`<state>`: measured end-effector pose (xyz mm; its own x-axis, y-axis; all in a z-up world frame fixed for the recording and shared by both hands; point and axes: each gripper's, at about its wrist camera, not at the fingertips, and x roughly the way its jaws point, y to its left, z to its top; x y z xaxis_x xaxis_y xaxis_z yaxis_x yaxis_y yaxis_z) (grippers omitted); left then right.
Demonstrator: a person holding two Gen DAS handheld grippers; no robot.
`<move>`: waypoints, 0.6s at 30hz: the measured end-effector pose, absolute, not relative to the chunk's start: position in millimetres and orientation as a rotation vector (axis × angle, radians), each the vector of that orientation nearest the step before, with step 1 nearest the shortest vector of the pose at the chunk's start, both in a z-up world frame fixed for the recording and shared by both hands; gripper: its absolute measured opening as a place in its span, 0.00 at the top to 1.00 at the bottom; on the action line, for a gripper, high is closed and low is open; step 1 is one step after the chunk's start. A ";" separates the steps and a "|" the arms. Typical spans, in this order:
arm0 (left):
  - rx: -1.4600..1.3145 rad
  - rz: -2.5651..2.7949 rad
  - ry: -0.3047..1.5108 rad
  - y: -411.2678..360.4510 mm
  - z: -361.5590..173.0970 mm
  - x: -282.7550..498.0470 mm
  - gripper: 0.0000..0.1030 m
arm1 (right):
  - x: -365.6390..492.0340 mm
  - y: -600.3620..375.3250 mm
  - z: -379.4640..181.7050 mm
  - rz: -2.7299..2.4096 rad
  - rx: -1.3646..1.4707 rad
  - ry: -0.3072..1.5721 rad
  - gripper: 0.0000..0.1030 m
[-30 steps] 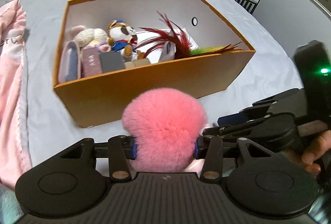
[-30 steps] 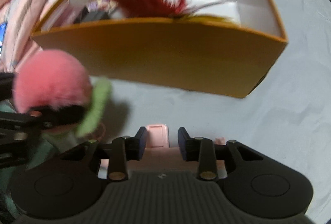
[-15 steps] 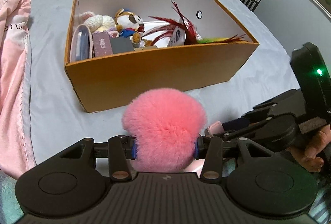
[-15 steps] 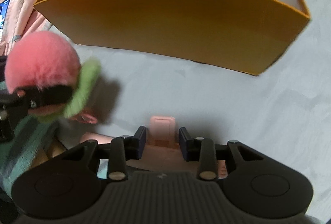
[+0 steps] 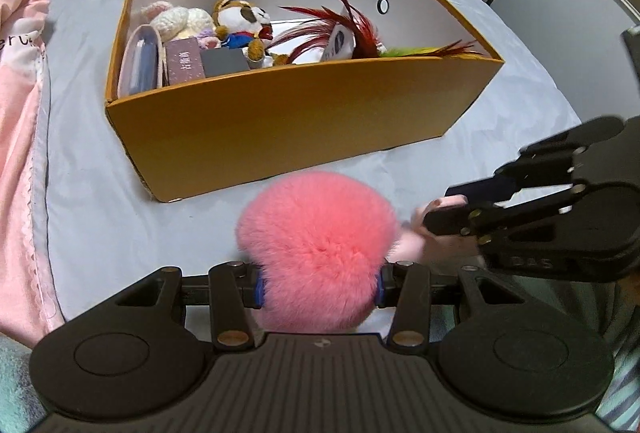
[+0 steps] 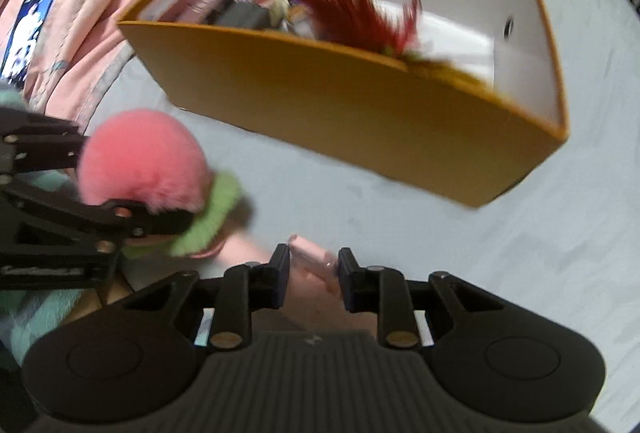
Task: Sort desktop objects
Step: 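Grasp the pink fluffy ball with the left gripper while the right grasps the pink fan, then lift the ball and fan up over the box with both grippers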
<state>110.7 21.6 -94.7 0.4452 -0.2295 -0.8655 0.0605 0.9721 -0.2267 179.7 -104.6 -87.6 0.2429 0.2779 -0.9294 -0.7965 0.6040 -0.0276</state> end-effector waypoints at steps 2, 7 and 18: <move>-0.171 -0.181 1.101 21.6 -95.4 110.0 0.49 | 175.2 -104.5 -85.7 0.788 -0.612 1.080 0.89; -0.176 -0.191 1.116 20.1 -97.3 109.8 0.49 | 166.0 -110.0 -88.7 0.844 -0.633 1.080 0.88; -0.185 -0.189 1.113 21.1 -96.3 108.0 0.50 | 151.1 -119.6 -97.7 0.837 -0.647 0.972 0.83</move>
<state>108.0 21.1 -96.3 0.4290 -0.2427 -0.8701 0.0586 0.9687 -0.2413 151.1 -119.6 -97.7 0.3093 0.3136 -0.8978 -0.8416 0.5298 -0.1048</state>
